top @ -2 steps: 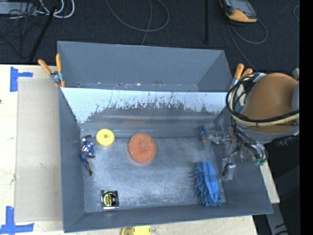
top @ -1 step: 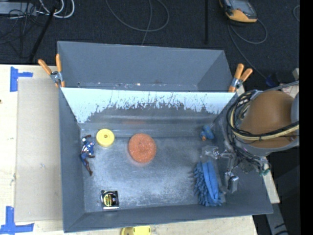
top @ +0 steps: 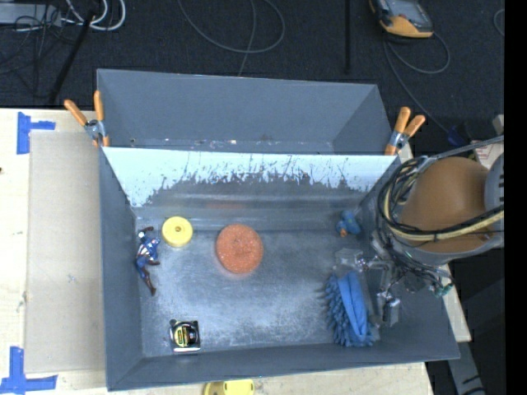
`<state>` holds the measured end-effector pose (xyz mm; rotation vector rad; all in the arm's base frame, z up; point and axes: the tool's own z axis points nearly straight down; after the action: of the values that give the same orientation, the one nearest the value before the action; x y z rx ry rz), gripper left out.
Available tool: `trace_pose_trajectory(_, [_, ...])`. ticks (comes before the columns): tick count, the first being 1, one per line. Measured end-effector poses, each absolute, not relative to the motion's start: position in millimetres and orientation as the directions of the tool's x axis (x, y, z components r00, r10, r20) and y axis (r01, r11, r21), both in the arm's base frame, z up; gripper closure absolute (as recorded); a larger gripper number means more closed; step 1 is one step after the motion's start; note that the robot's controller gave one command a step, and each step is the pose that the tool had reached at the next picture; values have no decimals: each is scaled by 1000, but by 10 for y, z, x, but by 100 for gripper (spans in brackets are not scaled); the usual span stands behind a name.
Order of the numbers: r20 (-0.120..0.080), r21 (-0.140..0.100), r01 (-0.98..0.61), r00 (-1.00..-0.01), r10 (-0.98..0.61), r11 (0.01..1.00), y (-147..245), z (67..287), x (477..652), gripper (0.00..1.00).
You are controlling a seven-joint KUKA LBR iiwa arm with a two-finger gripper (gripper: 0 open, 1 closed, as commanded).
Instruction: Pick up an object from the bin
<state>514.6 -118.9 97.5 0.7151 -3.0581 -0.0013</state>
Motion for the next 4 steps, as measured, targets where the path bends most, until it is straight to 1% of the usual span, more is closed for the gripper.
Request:
trace_pose_trajectory(1, [-3, -1, -684, -729, -684, 729, -1079, 701, 5345, 100])
trace_pose_trajectory(2, [-3, -1, -685, -729, -685, 729, -1078, 701, 5344, 100])
trace_pose_trajectory(3, [-1, 1, -698, -716, -698, 716, -1089, 1631, 4709, 100])
trace_pose_trajectory(4, [0, 1, -698, -716, -698, 716, -1089, 1631, 4710, 100])
